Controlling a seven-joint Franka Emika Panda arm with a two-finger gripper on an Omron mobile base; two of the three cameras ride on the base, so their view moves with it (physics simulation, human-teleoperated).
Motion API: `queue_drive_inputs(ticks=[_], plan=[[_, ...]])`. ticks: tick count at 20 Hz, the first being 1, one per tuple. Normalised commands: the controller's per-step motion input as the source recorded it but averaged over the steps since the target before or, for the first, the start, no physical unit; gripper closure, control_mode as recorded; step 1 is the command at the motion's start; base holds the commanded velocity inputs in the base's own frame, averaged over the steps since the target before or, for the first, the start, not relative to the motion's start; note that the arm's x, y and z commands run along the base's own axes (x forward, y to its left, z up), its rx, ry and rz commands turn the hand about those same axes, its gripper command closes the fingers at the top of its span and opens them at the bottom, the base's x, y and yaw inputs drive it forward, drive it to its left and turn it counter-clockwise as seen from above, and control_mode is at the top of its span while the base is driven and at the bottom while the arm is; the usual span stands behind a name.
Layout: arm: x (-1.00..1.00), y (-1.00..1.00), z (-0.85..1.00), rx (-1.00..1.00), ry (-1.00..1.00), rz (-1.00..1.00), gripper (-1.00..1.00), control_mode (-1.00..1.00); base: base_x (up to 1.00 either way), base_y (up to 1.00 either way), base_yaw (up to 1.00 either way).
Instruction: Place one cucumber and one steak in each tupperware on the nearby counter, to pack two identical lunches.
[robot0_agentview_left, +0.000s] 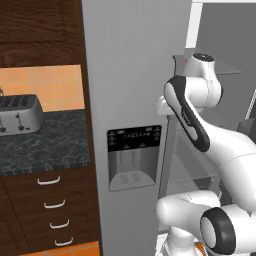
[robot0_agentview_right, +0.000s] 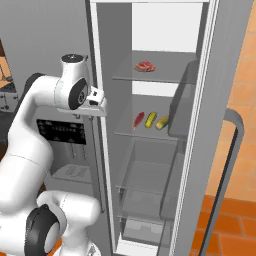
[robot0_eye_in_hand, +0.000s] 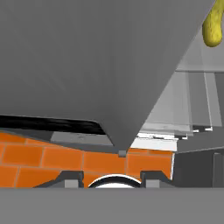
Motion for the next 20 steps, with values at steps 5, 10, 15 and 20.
queue_drive_inputs(ticks=[5, 10, 15, 20], plan=[[-0.17, -0.08, 0.00, 0.00, -0.04, 0.00, -1.00, -1.00, 0.00, 0.00, 0.00], [-0.38, -0.81, 0.38, 0.04, -0.39, -0.17, -1.00, -1.00, 0.00, 0.00, 0.00], [-0.19, -0.87, 0.66, 0.08, -0.45, -0.24, -1.00, -1.00, 0.00, 0.00, 0.00], [0.05, -0.49, 0.99, 0.15, -0.33, -0.24, -1.00, -1.00, 0.00, 0.00, 0.00]])
